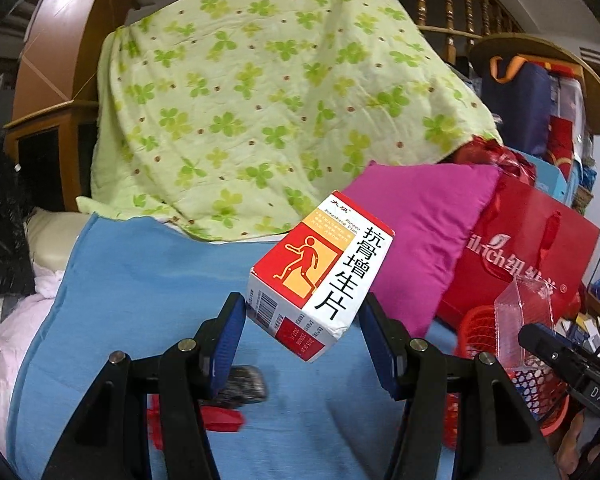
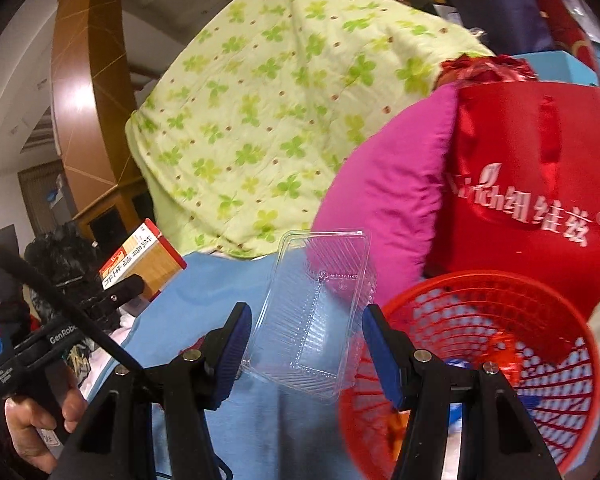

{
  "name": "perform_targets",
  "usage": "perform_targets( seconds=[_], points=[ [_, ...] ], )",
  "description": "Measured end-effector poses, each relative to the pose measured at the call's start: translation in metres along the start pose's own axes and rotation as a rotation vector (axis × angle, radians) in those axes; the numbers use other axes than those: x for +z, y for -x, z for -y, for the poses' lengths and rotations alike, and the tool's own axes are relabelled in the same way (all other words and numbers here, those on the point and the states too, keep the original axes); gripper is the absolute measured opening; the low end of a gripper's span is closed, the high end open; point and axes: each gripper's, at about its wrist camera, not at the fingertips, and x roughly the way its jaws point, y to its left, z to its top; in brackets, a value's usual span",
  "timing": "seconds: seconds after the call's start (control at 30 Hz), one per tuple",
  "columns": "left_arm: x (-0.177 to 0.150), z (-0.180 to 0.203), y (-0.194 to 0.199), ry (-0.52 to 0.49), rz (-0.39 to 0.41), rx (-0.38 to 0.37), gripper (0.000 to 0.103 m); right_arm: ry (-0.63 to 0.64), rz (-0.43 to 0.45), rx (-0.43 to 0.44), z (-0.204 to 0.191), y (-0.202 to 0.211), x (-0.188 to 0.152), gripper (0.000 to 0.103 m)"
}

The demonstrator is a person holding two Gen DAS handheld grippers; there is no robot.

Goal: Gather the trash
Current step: 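Carry the medicine box and clear tray into the red mesh basket and open both tools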

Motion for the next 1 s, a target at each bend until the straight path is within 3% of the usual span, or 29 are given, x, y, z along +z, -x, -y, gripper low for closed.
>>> perform_targets(
  seconds=[0.33, 0.7, 0.87, 1.0],
  points=[
    [0.001, 0.068, 0.008, -0.089, 0.017, -0.051, 0.06, -0.077, 0.065, -0.046, 0.053, 0.038, 0.007, 0.061],
    [-0.008, 0.107, 0.0, -0.134, -0.007, -0.121, 0.061, -0.133, 0.065, -0.087, 0.092, 0.048, 0.007, 0.061],
    [-0.014, 0.12, -0.004, -0.133, -0.034, -0.212, 0.061, -0.163, 0.063, -0.093, 0.106, 0.05, 0.006, 0.061],
    [-0.021, 0.134, -0.007, -0.129, -0.062, -0.33, 0.061, -0.221, 0.063, -0.081, 0.123, 0.052, 0.005, 0.061]
  ],
)
